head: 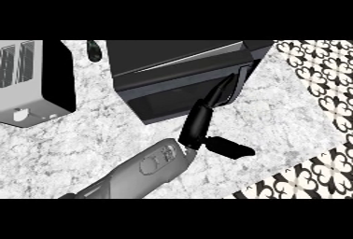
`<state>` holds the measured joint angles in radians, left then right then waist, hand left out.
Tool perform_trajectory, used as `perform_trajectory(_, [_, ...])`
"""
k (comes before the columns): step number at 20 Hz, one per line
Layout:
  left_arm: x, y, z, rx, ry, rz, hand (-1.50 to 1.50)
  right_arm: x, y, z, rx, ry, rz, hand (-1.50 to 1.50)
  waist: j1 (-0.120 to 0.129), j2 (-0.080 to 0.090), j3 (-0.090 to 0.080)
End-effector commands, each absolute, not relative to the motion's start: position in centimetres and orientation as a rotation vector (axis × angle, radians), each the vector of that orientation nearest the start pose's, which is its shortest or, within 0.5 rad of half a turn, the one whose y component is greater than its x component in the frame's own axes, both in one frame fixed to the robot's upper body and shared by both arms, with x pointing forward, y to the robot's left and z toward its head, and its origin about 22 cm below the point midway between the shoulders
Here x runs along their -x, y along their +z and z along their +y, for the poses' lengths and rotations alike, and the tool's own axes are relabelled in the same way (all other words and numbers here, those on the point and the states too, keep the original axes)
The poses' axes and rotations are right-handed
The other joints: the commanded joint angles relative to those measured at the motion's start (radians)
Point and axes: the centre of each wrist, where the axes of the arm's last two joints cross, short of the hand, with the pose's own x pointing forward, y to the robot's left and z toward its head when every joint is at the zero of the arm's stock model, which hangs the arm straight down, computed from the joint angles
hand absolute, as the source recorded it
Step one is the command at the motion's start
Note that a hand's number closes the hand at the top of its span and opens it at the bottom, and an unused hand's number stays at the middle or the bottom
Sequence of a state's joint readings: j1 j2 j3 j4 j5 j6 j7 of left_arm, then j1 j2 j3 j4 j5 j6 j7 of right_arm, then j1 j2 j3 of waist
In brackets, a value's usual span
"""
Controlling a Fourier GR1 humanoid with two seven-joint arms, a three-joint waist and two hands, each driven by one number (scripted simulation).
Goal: Pick up the milk, place it into the microwave and close the microwave
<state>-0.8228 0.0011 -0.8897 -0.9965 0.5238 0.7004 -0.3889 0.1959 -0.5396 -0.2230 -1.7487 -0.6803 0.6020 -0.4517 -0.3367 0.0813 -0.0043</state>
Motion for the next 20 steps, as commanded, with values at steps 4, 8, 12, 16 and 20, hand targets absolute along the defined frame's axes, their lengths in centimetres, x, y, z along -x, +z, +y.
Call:
perform_trajectory(4, [-31.9,5.1,-1.2,0.168,-0.345,-1.97,-1.5,-19.8,9.5,-39.0,-0.55,0.25,-2.115,-1.5,-0.041,0.01,0.0])
perform_trajectory(8, [-32.7,5.5,-1.3,0.15,-0.335,-1.98,-1.5,-20.4,10.0,-38.9,-0.572,0.245,-2.128,-1.5,-0.049,0.014,0.001])
perform_trajectory(12, [-33.0,5.8,-1.4,0.15,-0.333,-1.995,-1.5,-20.8,10.8,-39.3,-0.574,0.264,-2.132,-1.5,-0.057,0.017,0.002])
perform_trajectory(16, [-33.0,5.4,-1.3,0.139,-0.308,-1.985,-1.5,-21.0,11.3,-40.0,-0.552,0.255,-2.129,-1.5,-0.066,0.019,0.002])
perform_trajectory(20, [-33.3,5.6,-1.3,0.139,-0.304,-2.001,-1.5,-21.1,11.4,-40.1,-0.573,0.268,-2.122,-1.5,-0.069,0.019,0.005])
